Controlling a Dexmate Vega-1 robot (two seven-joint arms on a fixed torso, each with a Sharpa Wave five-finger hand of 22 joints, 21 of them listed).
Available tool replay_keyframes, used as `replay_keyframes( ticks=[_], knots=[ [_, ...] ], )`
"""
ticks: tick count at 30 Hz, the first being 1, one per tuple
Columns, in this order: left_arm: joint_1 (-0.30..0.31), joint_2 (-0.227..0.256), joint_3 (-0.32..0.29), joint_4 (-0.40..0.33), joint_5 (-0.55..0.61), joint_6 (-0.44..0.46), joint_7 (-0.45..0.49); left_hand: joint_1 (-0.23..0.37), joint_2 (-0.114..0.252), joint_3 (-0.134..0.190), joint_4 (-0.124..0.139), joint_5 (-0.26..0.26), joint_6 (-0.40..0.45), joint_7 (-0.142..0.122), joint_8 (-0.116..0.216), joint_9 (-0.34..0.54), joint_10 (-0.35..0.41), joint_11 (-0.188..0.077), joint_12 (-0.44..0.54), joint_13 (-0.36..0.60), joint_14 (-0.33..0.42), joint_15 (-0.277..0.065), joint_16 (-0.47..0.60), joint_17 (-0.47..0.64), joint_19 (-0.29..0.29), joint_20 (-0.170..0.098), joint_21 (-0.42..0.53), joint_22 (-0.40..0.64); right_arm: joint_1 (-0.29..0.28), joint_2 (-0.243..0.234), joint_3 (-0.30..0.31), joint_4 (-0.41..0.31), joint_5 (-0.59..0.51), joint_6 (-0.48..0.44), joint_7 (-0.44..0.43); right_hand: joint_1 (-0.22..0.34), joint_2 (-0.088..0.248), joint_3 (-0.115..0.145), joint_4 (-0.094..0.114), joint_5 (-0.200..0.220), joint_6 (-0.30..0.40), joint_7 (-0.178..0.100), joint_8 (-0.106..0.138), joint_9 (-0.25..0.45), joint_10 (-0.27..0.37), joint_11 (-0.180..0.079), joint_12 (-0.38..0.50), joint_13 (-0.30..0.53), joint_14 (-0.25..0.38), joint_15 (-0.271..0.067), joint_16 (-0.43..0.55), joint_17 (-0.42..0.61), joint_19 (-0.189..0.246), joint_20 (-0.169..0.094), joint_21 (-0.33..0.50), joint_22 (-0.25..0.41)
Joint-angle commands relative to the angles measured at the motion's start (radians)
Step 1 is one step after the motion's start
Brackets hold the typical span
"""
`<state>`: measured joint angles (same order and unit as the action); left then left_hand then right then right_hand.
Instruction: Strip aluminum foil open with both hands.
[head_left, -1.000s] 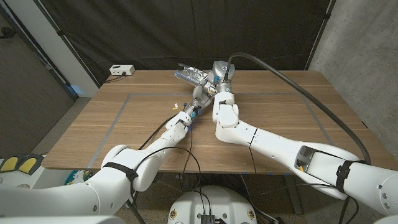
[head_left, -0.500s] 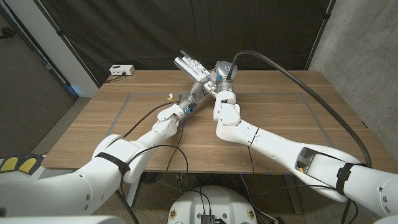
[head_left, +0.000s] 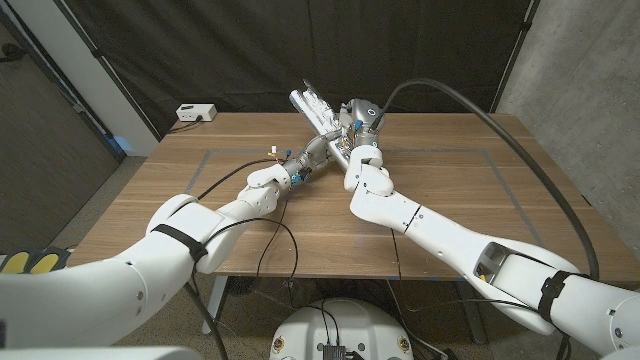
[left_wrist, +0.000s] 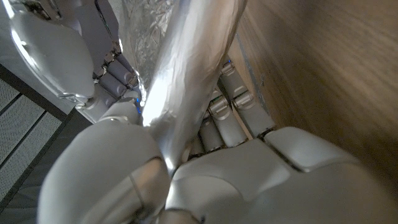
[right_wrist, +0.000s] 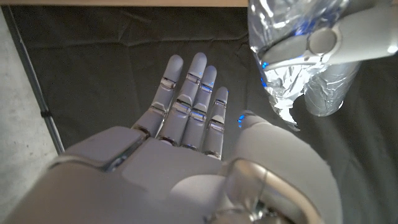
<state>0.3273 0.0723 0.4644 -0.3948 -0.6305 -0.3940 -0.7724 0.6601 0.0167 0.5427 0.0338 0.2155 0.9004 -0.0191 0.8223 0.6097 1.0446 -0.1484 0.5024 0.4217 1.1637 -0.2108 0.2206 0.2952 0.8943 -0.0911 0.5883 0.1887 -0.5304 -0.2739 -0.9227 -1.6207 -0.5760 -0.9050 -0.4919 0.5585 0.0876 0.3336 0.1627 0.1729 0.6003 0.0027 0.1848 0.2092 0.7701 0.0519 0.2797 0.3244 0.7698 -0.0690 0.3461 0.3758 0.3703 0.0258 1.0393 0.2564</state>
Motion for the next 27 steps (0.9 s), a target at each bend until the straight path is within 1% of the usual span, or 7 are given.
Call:
replay_keyframes(
  ticks=[1, 8, 15, 17, 21, 23, 27],
  knots=[
    [-0.028, -0.005, 0.000, 0.037, 0.015, 0.014, -0.005, 0.033, 0.137, 0.025, 0.028, 0.007, 0.002, 0.007, 0.004, 0.000, -0.016, -0.021, -0.003, 0.001, -0.001, -0.002, -0.003, 0.006, -0.006, 0.000, 0.004, 0.002, -0.028, -0.098, 0.087, -0.067, 0.231, 0.270, 0.082, -0.083, -0.060, -0.060, -0.005, -0.001, -0.035, 0.023, 0.002, -0.004, -0.026, 0.021, -0.012, 0.001, -0.031, 0.028, -0.024, -0.014, -0.039, 0.038, -0.023, -0.031],
    [-0.037, -0.013, 0.002, 0.039, 0.024, 0.019, -0.007, 0.035, 0.134, 0.026, 0.032, 0.007, 0.007, 0.006, 0.005, -0.009, -0.013, -0.024, -0.005, -0.004, -0.001, -0.002, -0.004, 0.008, -0.006, -0.001, 0.004, 0.001, 0.041, -0.142, 0.025, -0.084, 0.236, 0.254, 0.240, -0.137, -0.108, -0.104, -0.022, 0.006, -0.063, 0.023, 0.006, -0.008, -0.114, 0.025, -0.042, -0.002, -0.098, 0.045, -0.058, -0.017, -0.099, 0.066, -0.054, -0.054],
    [-0.045, -0.015, 0.004, 0.040, 0.032, 0.022, -0.017, 0.038, 0.132, 0.027, 0.036, 0.006, 0.005, 0.003, 0.005, -0.018, -0.019, -0.023, -0.009, -0.008, -0.006, -0.001, -0.009, 0.008, -0.008, 0.003, 0.005, 0.000, 0.092, -0.134, -0.041, -0.071, 0.180, 0.215, 0.292, -0.019, -0.083, -0.056, -0.105, 0.017, -0.028, 0.003, 0.023, -0.011, -0.103, -0.005, -0.030, -0.005, -0.075, 0.011, -0.051, -0.018, -0.098, 0.051, -0.058, -0.062],
    [-0.046, -0.016, 0.004, 0.040, 0.034, 0.022, -0.019, 0.039, 0.131, 0.027, 0.037, 0.006, 0.004, 0.003, 0.005, -0.020, -0.019, -0.025, -0.010, -0.009, -0.008, -0.001, -0.010, 0.008, -0.008, 0.003, 0.005, 0.000, 0.099, -0.130, -0.051, -0.066, 0.165, 0.209, 0.291, 0.000, -0.075, -0.048, -0.119, 0.016, -0.010, -0.003, 0.029, -0.011, -0.090, -0.011, -0.025, -0.006, -0.066, -0.006, -0.044, -0.013, -0.098, 0.045, -0.058, -0.063],
    [-0.050, -0.016, 0.010, 0.040, 0.041, 0.026, -0.028, 0.040, 0.130, 0.027, 0.039, 0.005, 0.007, 0.002, 0.004, -0.027, -0.021, -0.024, -0.011, -0.010, -0.010, -0.001, -0.012, 0.007, -0.009, 0.004, 0.005, 0.000, 0.103, -0.113, -0.068, -0.053, 0.126, 0.189, 0.264, 0.074, -0.057, -0.033, -0.180, 0.015, 0.050, -0.020, 0.044, -0.013, -0.025, -0.028, -0.001, -0.004, 0.000, -0.048, 0.024, 0.028, -0.093, 0.022, -0.056, -0.062],
    [-0.050, -0.017, 0.010, 0.040, 0.041, 0.028, -0.036, 0.041, 0.129, 0.027, 0.040, 0.005, 0.006, 0.004, 0.003, -0.030, -0.025, -0.024, -0.014, -0.012, -0.014, -0.001, -0.016, 0.005, -0.011, 0.004, 0.004, 0.000, 0.100, -0.109, -0.070, -0.047, 0.113, 0.193, 0.245, 0.110, -0.029, -0.029, -0.210, 0.014, 0.127, -0.040, 0.063, -0.013, 0.075, -0.043, 0.036, 0.002, 0.033, -0.075, 0.082, 0.072, -0.078, 0.007, -0.045, -0.060],
    [-0.050, -0.020, 0.007, 0.040, 0.038, 0.030, -0.048, 0.043, 0.127, 0.027, 0.043, 0.003, 0.008, -0.001, 0.000, -0.042, -0.029, -0.022, -0.019, -0.017, -0.017, -0.001, -0.020, -0.003, -0.011, 0.004, 0.004, 0.000, 0.085, -0.097, -0.062, -0.039, 0.097, 0.205, 0.201, 0.156, 0.027, -0.003, -0.238, 0.012, 0.222, -0.059, 0.086, -0.012, 0.173, -0.074, 0.073, 0.013, 0.087, -0.103, 0.132, 0.101, -0.056, -0.019, -0.026, -0.057]
  ],
)
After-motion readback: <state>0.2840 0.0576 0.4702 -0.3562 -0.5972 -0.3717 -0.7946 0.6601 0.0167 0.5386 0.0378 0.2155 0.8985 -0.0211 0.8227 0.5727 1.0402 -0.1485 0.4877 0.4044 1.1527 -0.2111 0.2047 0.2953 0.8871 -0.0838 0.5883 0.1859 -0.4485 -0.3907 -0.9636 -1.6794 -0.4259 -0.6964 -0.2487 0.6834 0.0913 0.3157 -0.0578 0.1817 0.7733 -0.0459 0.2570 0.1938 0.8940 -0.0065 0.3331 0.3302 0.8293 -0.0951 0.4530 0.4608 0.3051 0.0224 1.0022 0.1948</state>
